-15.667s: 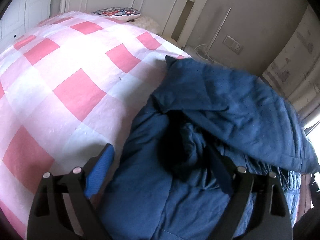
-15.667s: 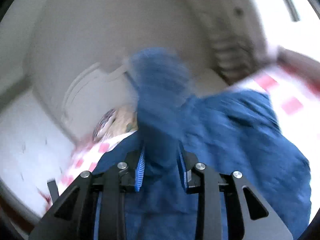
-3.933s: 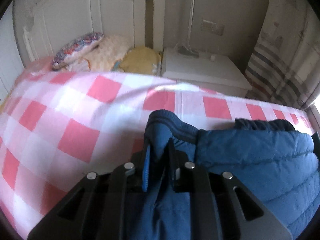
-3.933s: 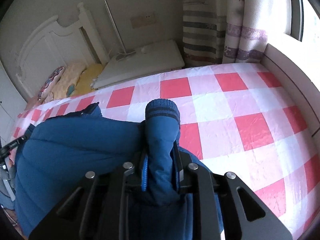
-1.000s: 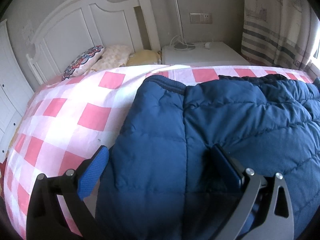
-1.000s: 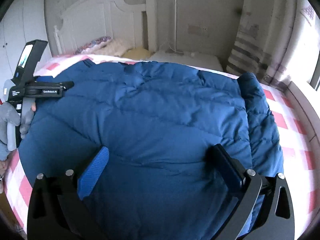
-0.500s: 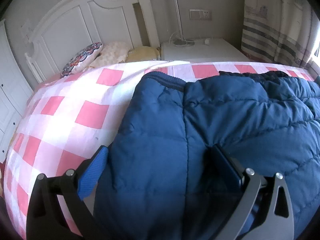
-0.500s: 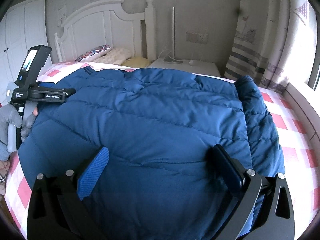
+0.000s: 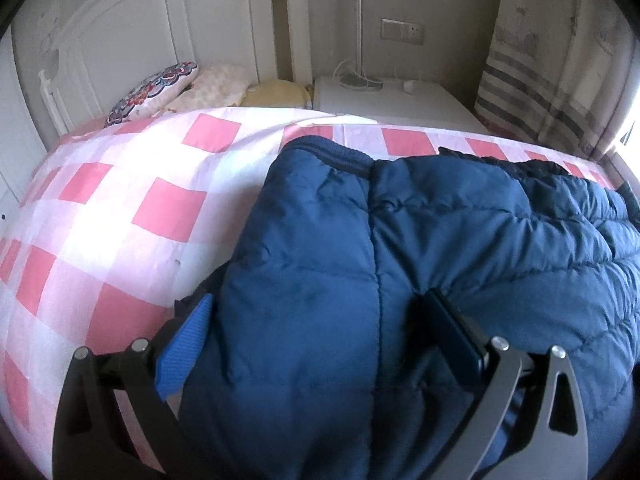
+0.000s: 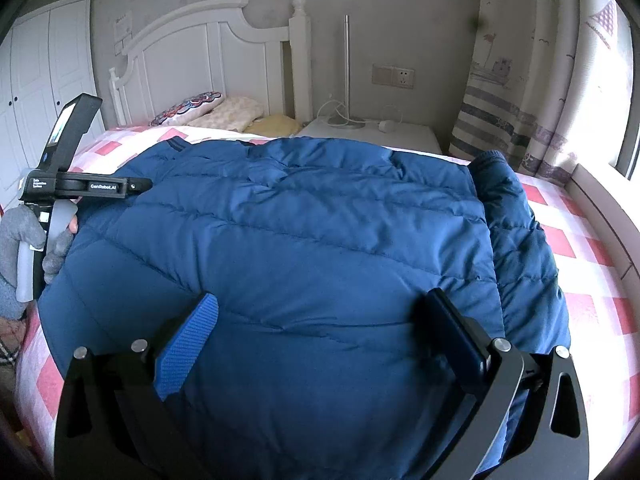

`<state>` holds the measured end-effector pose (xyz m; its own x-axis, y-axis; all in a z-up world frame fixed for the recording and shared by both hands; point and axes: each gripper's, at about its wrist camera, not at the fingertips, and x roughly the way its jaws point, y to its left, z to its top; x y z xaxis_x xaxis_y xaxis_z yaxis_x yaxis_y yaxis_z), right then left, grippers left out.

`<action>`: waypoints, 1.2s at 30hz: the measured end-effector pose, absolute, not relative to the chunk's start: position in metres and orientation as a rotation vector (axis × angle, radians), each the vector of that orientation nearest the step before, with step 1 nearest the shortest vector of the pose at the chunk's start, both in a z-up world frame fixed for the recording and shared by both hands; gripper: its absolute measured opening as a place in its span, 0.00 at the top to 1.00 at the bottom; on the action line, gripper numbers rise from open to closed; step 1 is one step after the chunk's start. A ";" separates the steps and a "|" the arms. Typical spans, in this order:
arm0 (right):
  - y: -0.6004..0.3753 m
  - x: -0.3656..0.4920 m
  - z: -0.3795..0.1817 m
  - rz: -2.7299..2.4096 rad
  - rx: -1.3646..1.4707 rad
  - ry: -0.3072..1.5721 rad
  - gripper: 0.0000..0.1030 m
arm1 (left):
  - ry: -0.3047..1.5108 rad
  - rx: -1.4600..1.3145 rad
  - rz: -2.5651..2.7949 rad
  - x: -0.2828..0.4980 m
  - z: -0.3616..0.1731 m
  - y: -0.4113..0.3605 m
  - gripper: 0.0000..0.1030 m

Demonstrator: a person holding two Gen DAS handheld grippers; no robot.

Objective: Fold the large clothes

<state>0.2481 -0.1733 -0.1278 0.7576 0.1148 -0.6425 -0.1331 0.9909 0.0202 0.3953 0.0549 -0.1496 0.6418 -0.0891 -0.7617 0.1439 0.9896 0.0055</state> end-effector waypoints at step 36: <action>-0.305 0.074 -0.147 0.062 0.760 0.701 0.05 | 0.779 0.067 -0.182 0.304 -0.093 0.009 0.03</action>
<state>0.0739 -0.3051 -0.1474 0.7736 0.2947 -0.5610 0.1926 0.7341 0.6512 0.3041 0.0093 -0.0926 0.6970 -0.1386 -0.7036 0.1882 0.9821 -0.0071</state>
